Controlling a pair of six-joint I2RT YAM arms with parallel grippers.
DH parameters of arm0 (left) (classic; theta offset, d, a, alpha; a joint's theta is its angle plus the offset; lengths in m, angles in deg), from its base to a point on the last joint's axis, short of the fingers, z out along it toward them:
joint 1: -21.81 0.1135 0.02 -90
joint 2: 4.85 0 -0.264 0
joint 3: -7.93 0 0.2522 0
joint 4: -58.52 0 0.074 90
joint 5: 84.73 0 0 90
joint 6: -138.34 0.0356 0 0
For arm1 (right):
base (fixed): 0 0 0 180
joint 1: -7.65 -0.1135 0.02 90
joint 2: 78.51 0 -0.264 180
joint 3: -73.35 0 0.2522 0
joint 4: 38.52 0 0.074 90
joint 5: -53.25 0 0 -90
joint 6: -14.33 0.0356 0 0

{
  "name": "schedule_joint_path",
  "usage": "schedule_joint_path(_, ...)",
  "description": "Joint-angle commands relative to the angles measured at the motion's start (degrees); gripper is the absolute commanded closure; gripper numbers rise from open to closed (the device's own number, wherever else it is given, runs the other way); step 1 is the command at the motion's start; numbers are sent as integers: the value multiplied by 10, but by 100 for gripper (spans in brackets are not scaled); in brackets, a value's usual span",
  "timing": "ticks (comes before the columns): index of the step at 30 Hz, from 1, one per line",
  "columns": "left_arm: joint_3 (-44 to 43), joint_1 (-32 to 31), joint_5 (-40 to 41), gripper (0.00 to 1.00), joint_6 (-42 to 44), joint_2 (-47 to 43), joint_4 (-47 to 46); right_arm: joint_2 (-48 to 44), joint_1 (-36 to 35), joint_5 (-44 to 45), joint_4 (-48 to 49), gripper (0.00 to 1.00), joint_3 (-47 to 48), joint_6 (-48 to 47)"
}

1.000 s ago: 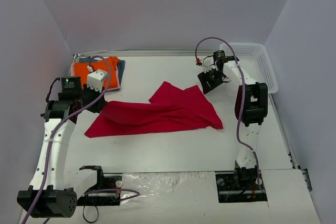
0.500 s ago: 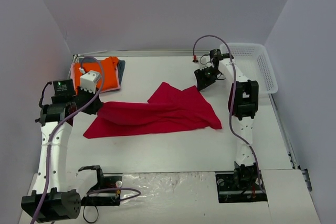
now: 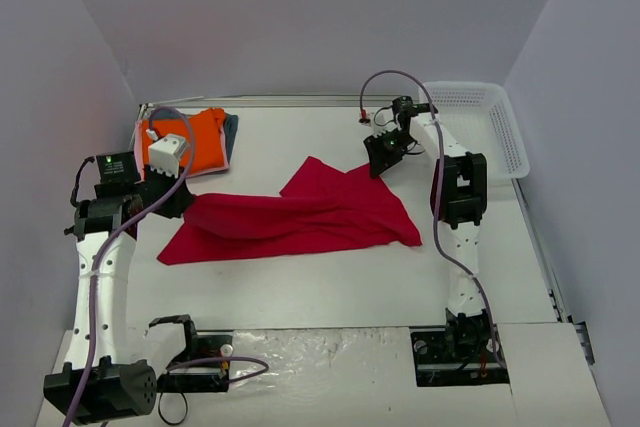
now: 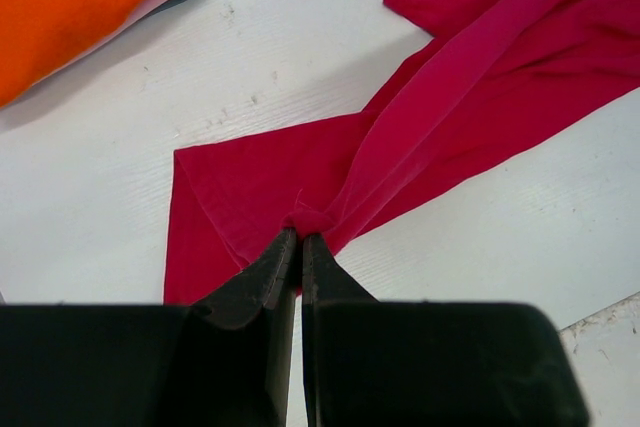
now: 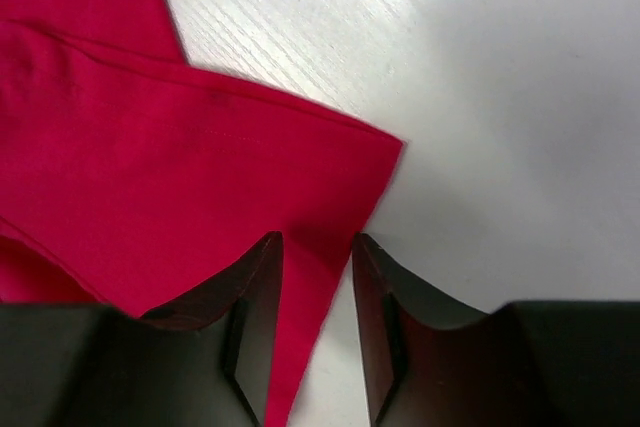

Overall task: Fold and stack the t-shirts
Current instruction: Move the tshirt to the center of the board

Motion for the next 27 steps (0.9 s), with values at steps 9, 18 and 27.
schedule_joint_path(9, 7, 15, -28, 98, -1, -16, -8, 33, -21, 32, -36, 100, 19, 2)
schedule_joint_path(18, -3, 17, -19, 98, 3, -17, -1, -14, -20, 69, -35, 100, 17, 2)
schedule_joint_path(27, -87, 17, -4, 98, 15, 29, 27, -157, -15, 110, -37, 100, 70, 22)
